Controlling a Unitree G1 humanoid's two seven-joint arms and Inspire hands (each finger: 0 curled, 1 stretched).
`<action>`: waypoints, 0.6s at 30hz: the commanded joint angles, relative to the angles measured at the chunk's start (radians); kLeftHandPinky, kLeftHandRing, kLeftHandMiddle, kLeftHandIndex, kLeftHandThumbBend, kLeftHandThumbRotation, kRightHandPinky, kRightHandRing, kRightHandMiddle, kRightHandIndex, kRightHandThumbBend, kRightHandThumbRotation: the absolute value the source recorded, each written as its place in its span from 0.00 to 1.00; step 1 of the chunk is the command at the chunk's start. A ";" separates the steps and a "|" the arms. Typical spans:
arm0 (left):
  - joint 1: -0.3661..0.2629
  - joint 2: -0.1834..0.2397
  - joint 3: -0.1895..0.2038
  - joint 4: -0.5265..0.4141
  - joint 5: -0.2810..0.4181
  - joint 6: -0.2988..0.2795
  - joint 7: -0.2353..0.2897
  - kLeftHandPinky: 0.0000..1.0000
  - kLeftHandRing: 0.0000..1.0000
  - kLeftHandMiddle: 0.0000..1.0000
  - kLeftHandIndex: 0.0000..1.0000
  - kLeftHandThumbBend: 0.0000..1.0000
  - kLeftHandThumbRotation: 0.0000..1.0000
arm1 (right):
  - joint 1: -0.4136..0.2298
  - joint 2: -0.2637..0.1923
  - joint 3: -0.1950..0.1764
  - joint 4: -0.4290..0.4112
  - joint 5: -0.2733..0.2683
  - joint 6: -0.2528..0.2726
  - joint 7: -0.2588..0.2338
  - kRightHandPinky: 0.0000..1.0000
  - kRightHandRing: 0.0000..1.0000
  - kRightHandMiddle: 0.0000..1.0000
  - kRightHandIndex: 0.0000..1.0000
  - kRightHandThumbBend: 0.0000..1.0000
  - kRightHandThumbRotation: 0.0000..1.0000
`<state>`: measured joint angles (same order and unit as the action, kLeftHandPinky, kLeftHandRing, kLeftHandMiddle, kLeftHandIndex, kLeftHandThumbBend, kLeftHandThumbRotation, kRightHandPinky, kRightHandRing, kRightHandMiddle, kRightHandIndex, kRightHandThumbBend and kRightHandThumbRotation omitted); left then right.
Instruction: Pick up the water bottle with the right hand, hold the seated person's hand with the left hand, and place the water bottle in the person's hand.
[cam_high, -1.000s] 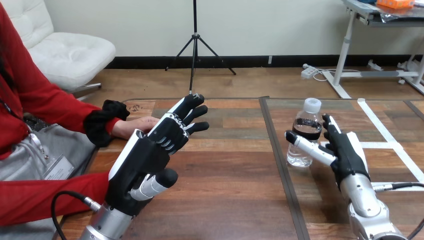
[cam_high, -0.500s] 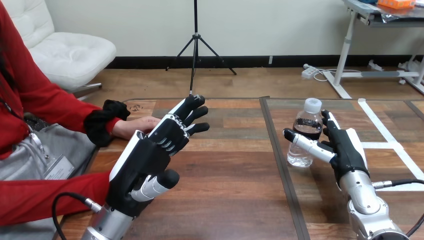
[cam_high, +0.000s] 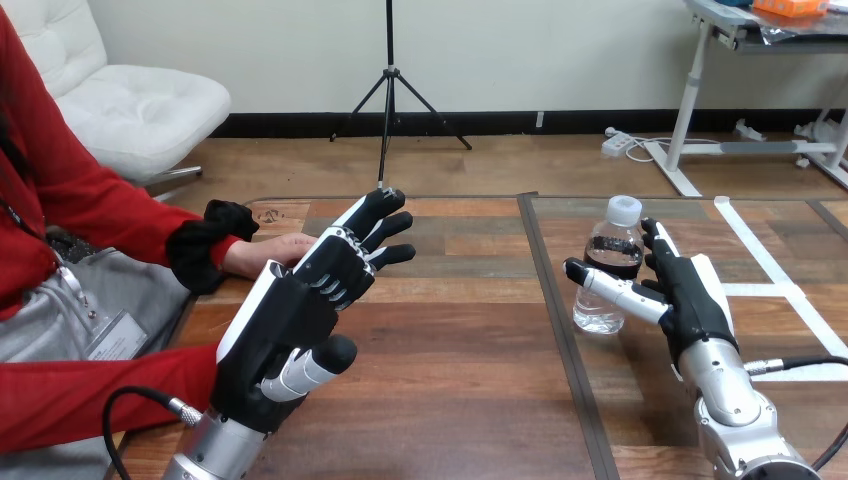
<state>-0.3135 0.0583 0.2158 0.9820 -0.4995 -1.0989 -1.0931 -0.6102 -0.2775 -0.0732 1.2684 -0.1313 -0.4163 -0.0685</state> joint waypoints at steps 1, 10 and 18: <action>-0.023 -0.007 0.006 -0.039 -0.015 -0.007 -0.007 0.84 0.93 0.95 0.92 1.00 0.74 | -0.106 -0.009 0.003 -0.008 -0.002 -0.001 0.010 0.94 1.00 1.00 1.00 1.00 0.42; -0.016 -0.002 0.007 -0.044 -0.009 -0.013 0.003 0.84 0.92 0.95 0.92 1.00 0.74 | -0.117 -0.005 0.005 0.002 -0.007 0.022 0.011 0.92 0.99 1.00 1.00 1.00 0.42; -0.012 0.002 0.010 -0.053 -0.020 -0.004 -0.006 0.84 0.92 0.95 0.92 1.00 0.74 | -0.121 0.001 0.005 0.005 -0.007 0.015 0.024 0.91 1.00 1.00 1.00 1.00 0.39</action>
<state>-0.3117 0.0572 0.2166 0.9793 -0.5042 -1.0981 -1.0978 -0.6380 -0.2775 -0.0716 1.2708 -0.1369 -0.3949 -0.0508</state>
